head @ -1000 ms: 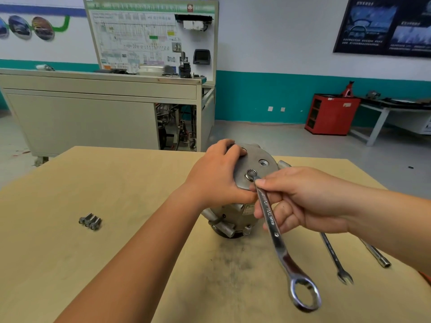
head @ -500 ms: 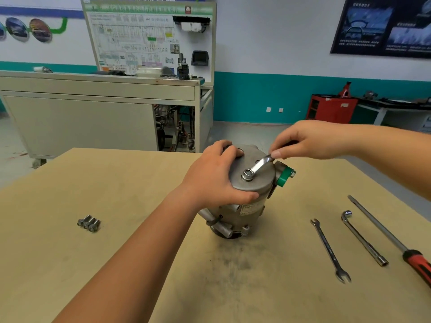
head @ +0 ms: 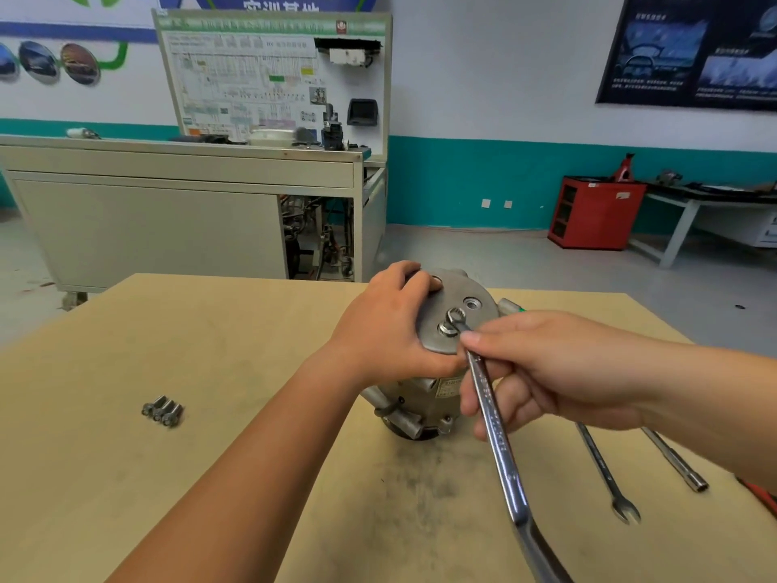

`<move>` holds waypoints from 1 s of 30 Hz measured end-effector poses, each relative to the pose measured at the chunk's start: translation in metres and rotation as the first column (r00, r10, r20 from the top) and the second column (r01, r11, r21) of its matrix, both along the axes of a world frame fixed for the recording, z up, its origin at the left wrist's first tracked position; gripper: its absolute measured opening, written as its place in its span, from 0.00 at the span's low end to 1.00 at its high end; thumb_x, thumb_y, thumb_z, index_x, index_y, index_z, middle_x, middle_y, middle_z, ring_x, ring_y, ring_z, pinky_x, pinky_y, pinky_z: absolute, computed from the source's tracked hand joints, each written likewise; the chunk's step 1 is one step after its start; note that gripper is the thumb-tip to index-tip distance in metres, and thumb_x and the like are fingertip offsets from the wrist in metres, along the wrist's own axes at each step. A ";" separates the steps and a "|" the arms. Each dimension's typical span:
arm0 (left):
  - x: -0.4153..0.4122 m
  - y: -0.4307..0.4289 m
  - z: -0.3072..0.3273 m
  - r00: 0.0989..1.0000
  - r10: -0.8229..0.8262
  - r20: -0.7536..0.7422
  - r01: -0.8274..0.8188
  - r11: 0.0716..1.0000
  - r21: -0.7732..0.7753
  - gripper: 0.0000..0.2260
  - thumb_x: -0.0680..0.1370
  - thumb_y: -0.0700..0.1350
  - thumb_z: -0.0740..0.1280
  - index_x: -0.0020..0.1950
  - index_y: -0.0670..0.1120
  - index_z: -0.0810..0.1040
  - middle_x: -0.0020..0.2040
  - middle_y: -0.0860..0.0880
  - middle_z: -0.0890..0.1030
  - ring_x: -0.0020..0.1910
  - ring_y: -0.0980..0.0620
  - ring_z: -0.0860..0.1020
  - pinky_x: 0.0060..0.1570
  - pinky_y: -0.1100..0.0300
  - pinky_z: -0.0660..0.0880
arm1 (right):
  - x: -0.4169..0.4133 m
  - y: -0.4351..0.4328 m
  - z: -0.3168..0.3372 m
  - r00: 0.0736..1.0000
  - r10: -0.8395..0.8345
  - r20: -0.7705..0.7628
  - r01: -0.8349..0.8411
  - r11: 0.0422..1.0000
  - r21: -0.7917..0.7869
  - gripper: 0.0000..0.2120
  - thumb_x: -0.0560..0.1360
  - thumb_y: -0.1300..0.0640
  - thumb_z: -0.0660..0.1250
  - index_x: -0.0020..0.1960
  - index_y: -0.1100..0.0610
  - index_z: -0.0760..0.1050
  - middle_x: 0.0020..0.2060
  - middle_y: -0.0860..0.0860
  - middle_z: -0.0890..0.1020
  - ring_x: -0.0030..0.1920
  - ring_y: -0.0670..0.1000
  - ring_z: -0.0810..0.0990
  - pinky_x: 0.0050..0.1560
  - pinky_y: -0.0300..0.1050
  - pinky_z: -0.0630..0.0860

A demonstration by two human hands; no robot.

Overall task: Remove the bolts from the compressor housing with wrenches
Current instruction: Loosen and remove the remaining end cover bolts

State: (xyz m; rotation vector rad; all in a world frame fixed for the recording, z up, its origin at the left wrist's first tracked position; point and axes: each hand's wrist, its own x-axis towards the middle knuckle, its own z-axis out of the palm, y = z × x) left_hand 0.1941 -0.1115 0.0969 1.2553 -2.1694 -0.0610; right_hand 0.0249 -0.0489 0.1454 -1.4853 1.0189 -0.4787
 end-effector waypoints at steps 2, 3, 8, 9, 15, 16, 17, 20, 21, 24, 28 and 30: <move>0.001 0.000 0.000 1.000 -0.001 -0.002 0.001 1.000 -0.011 0.45 0.55 0.70 0.56 0.66 0.47 0.71 0.68 0.49 0.68 0.65 0.51 0.68 0.53 0.65 0.63 | 0.004 0.001 -0.003 0.999 -0.041 0.018 0.040 0.999 0.028 0.13 0.80 0.51 0.55 0.45 0.61 0.70 0.31 0.54 0.83 0.28 0.50 0.82 0.29 0.39 0.78; 0.001 0.000 0.000 1.000 -0.001 0.000 0.001 1.000 -0.017 0.45 0.55 0.70 0.56 0.66 0.47 0.71 0.68 0.49 0.68 0.65 0.51 0.67 0.54 0.65 0.63 | 0.006 0.000 -0.004 0.998 -0.060 0.016 0.059 0.998 0.030 0.14 0.80 0.51 0.55 0.45 0.61 0.70 0.30 0.54 0.83 0.27 0.50 0.82 0.27 0.38 0.77; 0.002 0.000 0.000 1.000 -0.007 0.010 0.007 1.000 -0.013 0.46 0.55 0.71 0.56 0.67 0.47 0.70 0.69 0.49 0.67 0.67 0.50 0.66 0.55 0.65 0.62 | 0.010 -0.007 -0.001 0.996 -0.085 -0.013 0.086 0.996 0.030 0.16 0.81 0.52 0.55 0.43 0.62 0.72 0.25 0.53 0.80 0.24 0.49 0.80 0.22 0.35 0.73; 0.002 0.001 0.000 1.000 -0.007 0.009 0.007 1.000 -0.016 0.45 0.55 0.71 0.57 0.67 0.47 0.70 0.69 0.49 0.67 0.66 0.51 0.66 0.55 0.65 0.62 | 0.009 -0.009 -0.001 0.996 -0.073 -0.047 0.073 0.997 0.019 0.16 0.81 0.52 0.55 0.43 0.62 0.72 0.25 0.53 0.80 0.23 0.49 0.80 0.21 0.35 0.73; 0.010 -0.002 -0.005 1.000 0.012 0.026 -0.012 1.000 -0.019 0.40 0.63 0.64 0.74 0.68 0.47 0.69 0.70 0.49 0.66 0.67 0.50 0.65 0.56 0.63 0.62 | -0.015 -0.030 0.028 0.749 -0.099 -0.655 -0.149 0.938 -0.312 0.19 0.75 0.41 0.60 0.37 0.55 0.76 0.22 0.47 0.77 0.22 0.44 0.74 0.28 0.36 0.72; 0.010 -0.002 -0.005 0.999 0.013 0.030 -0.012 1.000 -0.019 0.39 0.64 0.63 0.75 0.68 0.47 0.69 0.70 0.48 0.66 0.67 0.50 0.65 0.56 0.63 0.62 | -0.020 -0.035 0.036 0.657 -0.167 -0.735 -0.212 0.895 -0.392 0.20 0.73 0.39 0.60 0.36 0.53 0.77 0.23 0.46 0.77 0.24 0.43 0.75 0.30 0.36 0.70; 0.009 -0.003 -0.005 0.999 0.012 0.033 -0.011 1.000 -0.020 0.38 0.64 0.62 0.76 0.68 0.48 0.69 0.70 0.49 0.66 0.67 0.50 0.65 0.56 0.63 0.62 | -0.023 -0.041 0.042 0.586 -0.237 -0.775 -0.264 0.848 -0.459 0.19 0.72 0.38 0.60 0.36 0.51 0.77 0.25 0.45 0.78 0.27 0.42 0.75 0.33 0.36 0.69; 0.005 -0.005 -0.004 0.998 0.010 0.062 -0.008 1.000 -0.021 0.38 0.65 0.63 0.75 0.69 0.48 0.68 0.70 0.49 0.65 0.67 0.50 0.65 0.56 0.62 0.62 | -0.032 -0.054 0.050 0.586 -0.314 -0.747 -0.287 0.782 -0.554 0.09 0.74 0.41 0.60 0.41 0.43 0.75 0.38 0.42 0.78 0.41 0.41 0.75 0.38 0.37 0.68; 0.005 -0.005 -0.004 0.998 0.010 0.068 -0.009 1.000 -0.022 0.38 0.65 0.63 0.74 0.69 0.48 0.68 0.70 0.49 0.65 0.67 0.49 0.65 0.56 0.62 0.62 | -0.034 -0.056 0.050 0.620 -0.310 -0.721 -0.263 0.784 -0.563 0.07 0.75 0.43 0.60 0.42 0.42 0.75 0.41 0.42 0.78 0.43 0.41 0.75 0.39 0.37 0.69; 0.007 -0.005 -0.005 0.998 0.016 0.062 -0.014 1.000 -0.020 0.38 0.65 0.64 0.74 0.68 0.48 0.68 0.70 0.49 0.65 0.67 0.50 0.64 0.56 0.62 0.62 | -0.044 -0.052 0.043 0.780 -0.309 -0.544 -0.057 0.831 -0.553 0.08 0.77 0.47 0.60 0.45 0.43 0.78 0.41 0.44 0.78 0.43 0.45 0.76 0.44 0.41 0.75; 0.010 -0.003 -0.006 0.998 0.021 0.056 -0.021 1.000 -0.009 0.40 0.63 0.67 0.72 0.69 0.49 0.67 0.70 0.50 0.65 0.67 0.51 0.64 0.56 0.63 0.61 | -0.040 -0.032 0.033 0.905 -0.294 -0.308 0.128 0.878 -0.461 0.15 0.78 0.47 0.57 0.43 0.49 0.80 0.25 0.44 0.71 0.26 0.41 0.71 0.30 0.36 0.75; 0.009 -0.002 -0.004 0.998 0.021 0.054 -0.020 1.000 -0.011 0.42 0.61 0.69 0.68 0.69 0.48 0.67 0.69 0.49 0.66 0.66 0.51 0.65 0.56 0.63 0.62 | -0.033 -0.022 0.026 0.909 -0.252 -0.331 0.093 0.898 -0.430 0.22 0.76 0.40 0.52 0.44 0.51 0.81 0.24 0.44 0.68 0.25 0.42 0.66 0.28 0.38 0.68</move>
